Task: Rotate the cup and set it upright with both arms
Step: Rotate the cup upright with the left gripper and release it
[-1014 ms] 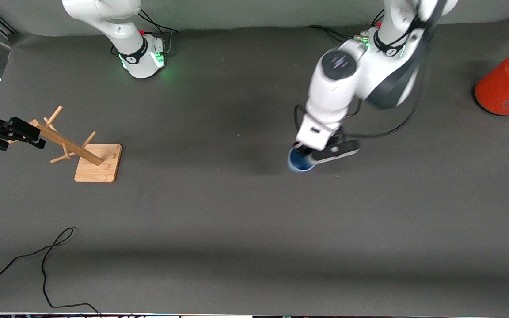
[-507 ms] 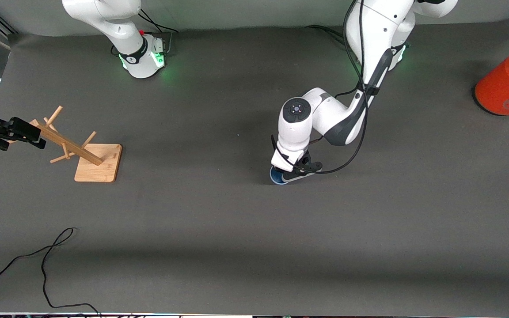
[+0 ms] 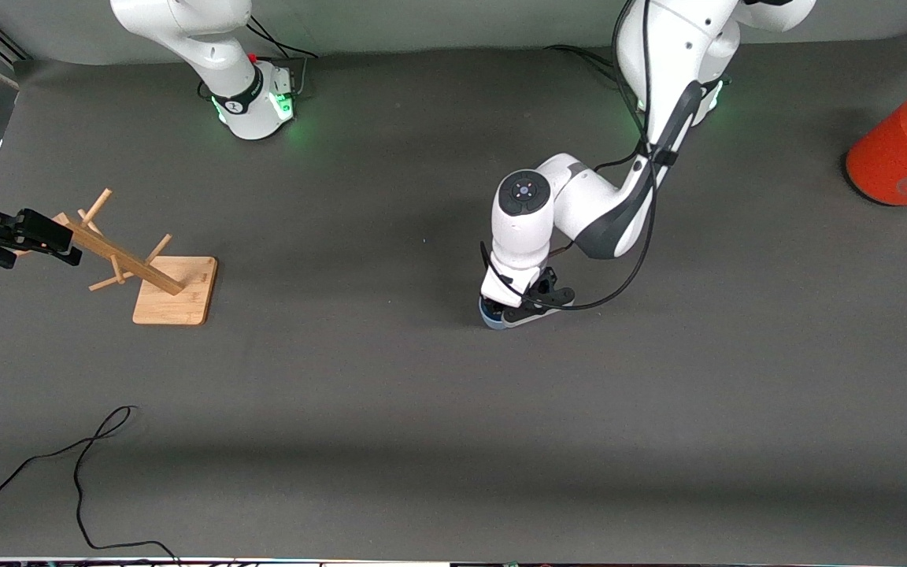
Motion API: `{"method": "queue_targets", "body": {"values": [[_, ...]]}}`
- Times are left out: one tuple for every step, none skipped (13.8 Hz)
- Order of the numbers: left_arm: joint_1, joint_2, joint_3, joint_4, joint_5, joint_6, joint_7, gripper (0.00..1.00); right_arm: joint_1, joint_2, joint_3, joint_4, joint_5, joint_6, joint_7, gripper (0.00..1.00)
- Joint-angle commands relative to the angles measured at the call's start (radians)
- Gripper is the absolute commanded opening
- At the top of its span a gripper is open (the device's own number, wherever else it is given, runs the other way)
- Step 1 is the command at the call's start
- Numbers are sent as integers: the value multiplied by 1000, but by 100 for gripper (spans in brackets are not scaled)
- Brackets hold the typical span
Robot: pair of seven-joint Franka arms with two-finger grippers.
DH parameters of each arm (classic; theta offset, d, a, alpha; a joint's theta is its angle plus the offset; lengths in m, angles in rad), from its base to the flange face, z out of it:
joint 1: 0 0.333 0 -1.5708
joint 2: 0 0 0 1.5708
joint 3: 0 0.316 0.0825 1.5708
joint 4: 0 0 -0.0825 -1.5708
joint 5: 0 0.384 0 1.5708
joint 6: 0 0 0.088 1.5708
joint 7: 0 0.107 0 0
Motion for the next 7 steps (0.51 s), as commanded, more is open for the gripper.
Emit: {"method": "queue_targets", "body": {"values": [[35, -99, 4, 105, -46, -254, 41, 100, -6, -16, 6, -10, -9, -1, -19, 100], [64, -125, 7, 151, -77, -340, 119, 100, -6, -16, 6, -10, -9, -1, -19, 100], [97, -156, 13, 173, -82, -403, 209, 100, -6, -16, 6, -10, -9, -1, -19, 100], [154, -182, 13, 182, -83, -437, 305, 100, -6, -16, 6, -10, -9, -1, -19, 100], [212, -216, 12, 175, -83, -456, 395, 100, -6, -16, 6, -10, -9, -1, -19, 100], [266, -243, 13, 170, -82, -471, 479, 100, -6, -16, 6, -10, -9, -1, -19, 100], [320, -263, 13, 172, -82, -481, 570, 100, -6, -16, 6, -10, -9, -1, -19, 100]]}}
